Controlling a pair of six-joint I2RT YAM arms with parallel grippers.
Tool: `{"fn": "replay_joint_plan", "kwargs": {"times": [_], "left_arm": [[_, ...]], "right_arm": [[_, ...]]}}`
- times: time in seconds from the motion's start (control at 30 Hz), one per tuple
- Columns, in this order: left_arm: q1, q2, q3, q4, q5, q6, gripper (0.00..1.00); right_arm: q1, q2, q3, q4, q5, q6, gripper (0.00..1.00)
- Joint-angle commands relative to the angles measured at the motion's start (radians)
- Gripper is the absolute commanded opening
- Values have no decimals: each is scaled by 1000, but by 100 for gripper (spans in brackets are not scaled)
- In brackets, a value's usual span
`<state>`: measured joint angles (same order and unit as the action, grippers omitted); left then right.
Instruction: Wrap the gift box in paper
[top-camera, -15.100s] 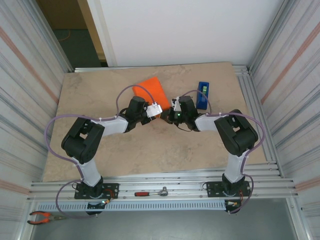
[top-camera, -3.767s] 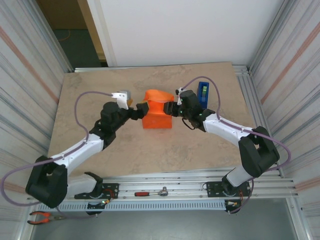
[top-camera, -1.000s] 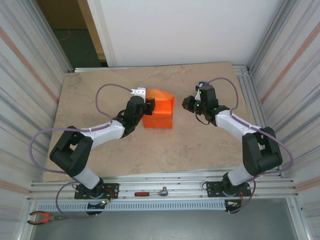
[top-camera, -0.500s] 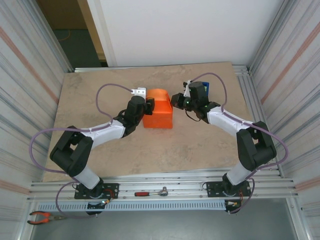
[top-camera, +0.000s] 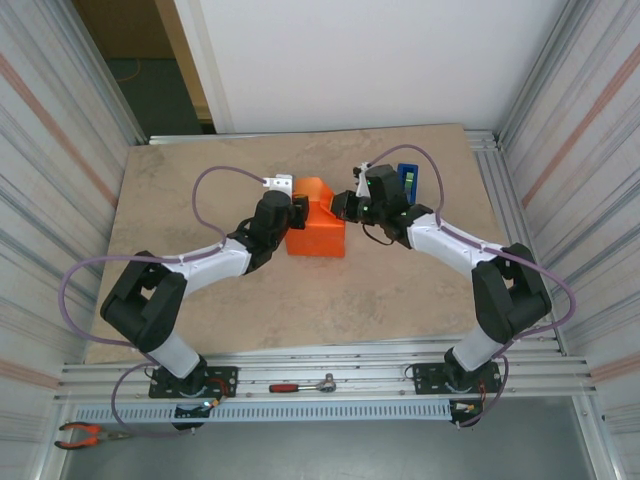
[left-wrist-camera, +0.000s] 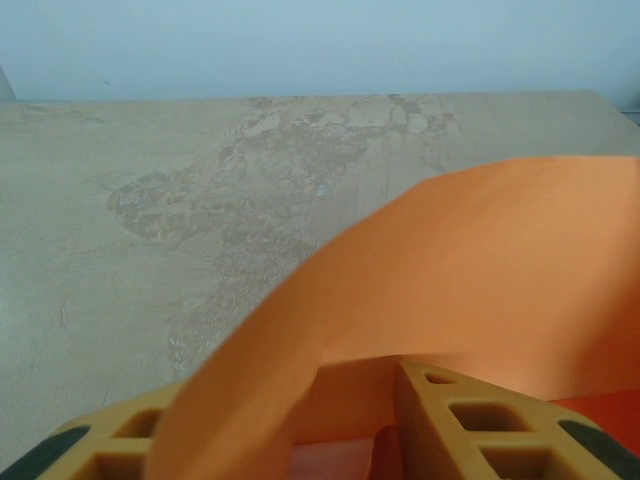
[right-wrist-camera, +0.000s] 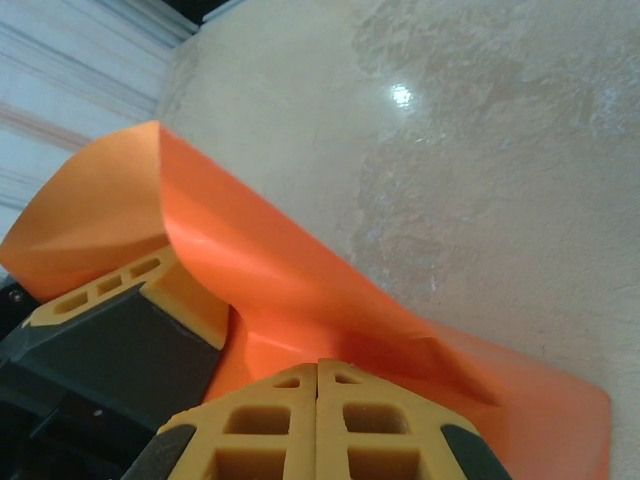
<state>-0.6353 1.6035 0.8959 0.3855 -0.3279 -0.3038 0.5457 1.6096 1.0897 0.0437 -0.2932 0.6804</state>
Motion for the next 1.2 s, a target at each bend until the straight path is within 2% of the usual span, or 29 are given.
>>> {"fn": "replay_joint_plan", "kwargs": {"times": [0.0, 0.1, 0.27, 0.4, 0.5, 0.57, 0.67, 0.7, 0.77, 0.9, 0.97, 1.17], "left_arm": [[-9, 28, 12, -66, -13, -1, 42], [-9, 27, 11, -66, -13, -4, 41], [-1, -23, 26, -70, 30, 0, 45], [90, -169, 38, -97, 243, -81, 54], [182, -268, 36, -129, 358, -154, 56], [264, -286, 33, -139, 448, -230, 48], [376, -246, 36, -127, 569, -342, 23], [398, -218, 46, -131, 603, -364, 16], [420, -154, 66, -119, 666, -386, 9], [417, -20, 126, -104, 764, -403, 1], [404, 22, 144, -92, 797, -411, 0], [324, 7, 137, -91, 787, -381, 0]], "right_arm": [[36, 9, 42, -105, 49, -97, 0], [68, 22, 47, -172, 118, -161, 0], [75, 59, 6, -187, 146, -167, 0], [75, 57, -18, -171, 138, -144, 0], [77, 55, -22, -168, 133, -137, 0], [77, 56, -23, -166, 129, -134, 0], [77, 58, -27, -161, 124, -130, 0], [77, 57, -30, -158, 122, -127, 0], [77, 59, -33, -154, 120, -124, 0], [75, 63, -35, -150, 118, -120, 0], [75, 67, -35, -150, 116, -119, 0], [75, 68, -33, -146, 114, -113, 0]]}}
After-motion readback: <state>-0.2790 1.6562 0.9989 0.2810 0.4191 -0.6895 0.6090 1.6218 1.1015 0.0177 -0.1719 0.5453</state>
